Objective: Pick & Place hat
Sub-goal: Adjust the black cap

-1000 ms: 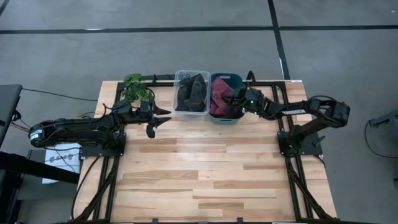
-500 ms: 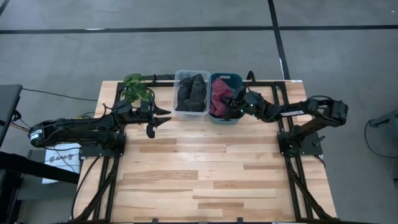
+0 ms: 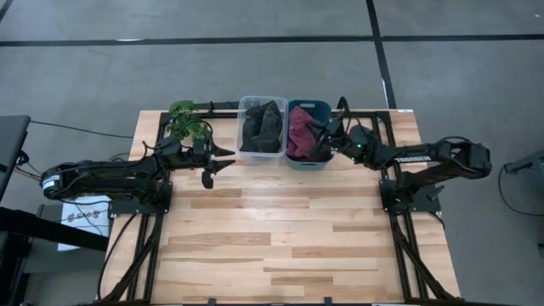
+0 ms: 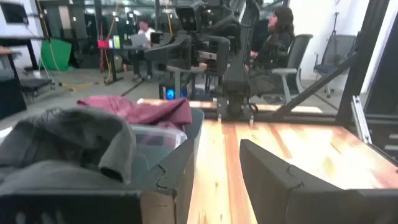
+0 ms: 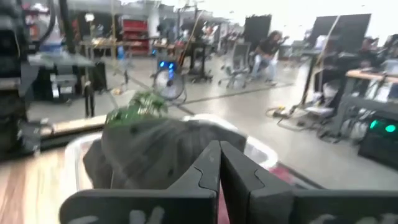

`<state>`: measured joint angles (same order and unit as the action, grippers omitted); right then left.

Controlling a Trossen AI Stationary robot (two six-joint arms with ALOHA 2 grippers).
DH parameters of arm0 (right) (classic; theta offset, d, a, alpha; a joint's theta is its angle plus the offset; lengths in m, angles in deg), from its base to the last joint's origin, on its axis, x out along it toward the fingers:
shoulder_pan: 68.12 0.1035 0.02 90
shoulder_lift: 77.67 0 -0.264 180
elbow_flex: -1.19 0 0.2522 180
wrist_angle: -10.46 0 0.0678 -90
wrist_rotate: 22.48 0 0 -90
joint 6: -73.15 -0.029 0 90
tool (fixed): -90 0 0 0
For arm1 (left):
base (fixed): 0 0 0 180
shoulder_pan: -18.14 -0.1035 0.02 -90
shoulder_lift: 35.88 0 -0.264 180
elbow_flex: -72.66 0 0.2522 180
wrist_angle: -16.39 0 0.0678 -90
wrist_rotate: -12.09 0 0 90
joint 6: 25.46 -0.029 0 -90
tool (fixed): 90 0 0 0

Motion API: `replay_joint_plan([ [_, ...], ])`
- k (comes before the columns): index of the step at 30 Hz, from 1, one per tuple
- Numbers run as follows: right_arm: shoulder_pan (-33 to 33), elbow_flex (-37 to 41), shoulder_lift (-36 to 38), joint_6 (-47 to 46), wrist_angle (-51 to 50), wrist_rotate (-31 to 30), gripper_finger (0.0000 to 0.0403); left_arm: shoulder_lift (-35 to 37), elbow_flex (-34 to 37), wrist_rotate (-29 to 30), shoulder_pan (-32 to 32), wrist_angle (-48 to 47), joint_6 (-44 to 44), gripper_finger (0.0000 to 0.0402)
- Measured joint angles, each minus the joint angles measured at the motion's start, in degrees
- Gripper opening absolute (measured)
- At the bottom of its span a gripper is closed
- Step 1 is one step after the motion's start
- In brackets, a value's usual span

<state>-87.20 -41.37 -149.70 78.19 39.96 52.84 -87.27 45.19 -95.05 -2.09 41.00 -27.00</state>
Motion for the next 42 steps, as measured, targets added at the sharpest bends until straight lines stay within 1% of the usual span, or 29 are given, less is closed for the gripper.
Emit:
replay_joint_plan([
  [3, 0.4, 0.0, 3.7, 0.1, -2.0, -0.7, 0.0000, -3.9, -0.1, -0.6, 0.0, 6.8, -0.1, 0.0127],
  [5, 0.4, 0.0, 6.3, 0.0, -4.4, -0.7, 0.0000, -7.5, -1.3, -1.5, 0.0, 8.4, -1.1, 0.0127],
  [8, 0.4, 0.0, 9.6, 0.0, -8.1, -0.7, 0.0000, -14.0, -5.8, -3.0, 0.0, 8.4, -2.6, 0.0127],
  [12, 0.3, 0.0, 13.0, -0.4, -12.6, -0.7, 0.0000, -23.5, -14.3, -3.2, 0.0, 6.3, -3.0, 0.0127],
  [17, 0.3, 0.0, 15.6, -0.5, -18.2, -0.7, 0.0000, -30.9, -26.5, -2.1, 0.0, -4.7, -6.8, 0.0127],
  [24, 0.3, 0.0, 16.7, -0.5, -21.9, -0.7, 0.0000, -36.0, -41.6, 3.3, 0.0, -19.3, -10.0, 0.0127],
  [28, 0.3, 0.0, 16.7, -0.5, -21.8, -0.7, 0.0000, -39.8, -50.3, 9.0, 0.0, -34.0, -14.8, 0.0127],
  [31, 0.3, 0.0, 16.7, -0.5, -21.8, -0.7, 0.0000, -43.4, -55.7, 12.6, -0.1, -41.8, -16.5, 0.0127],
  [35, 0.3, 0.0, 16.7, -0.5, -21.6, -0.7, 0.0000, -47.5, -59.9, 13.5, -0.4, -47.0, -16.7, 0.0127],
  [40, 0.3, 0.0, 16.7, -0.5, -22.2, -0.7, 0.0000, -50.5, -60.6, 21.3, -0.4, -53.3, -16.5, 0.0127],
  [42, 0.3, 0.0, 16.7, -0.5, -22.6, -0.7, 0.0000, -50.7, -60.6, 23.2, -0.4, -55.3, -15.9, 0.0127],
])
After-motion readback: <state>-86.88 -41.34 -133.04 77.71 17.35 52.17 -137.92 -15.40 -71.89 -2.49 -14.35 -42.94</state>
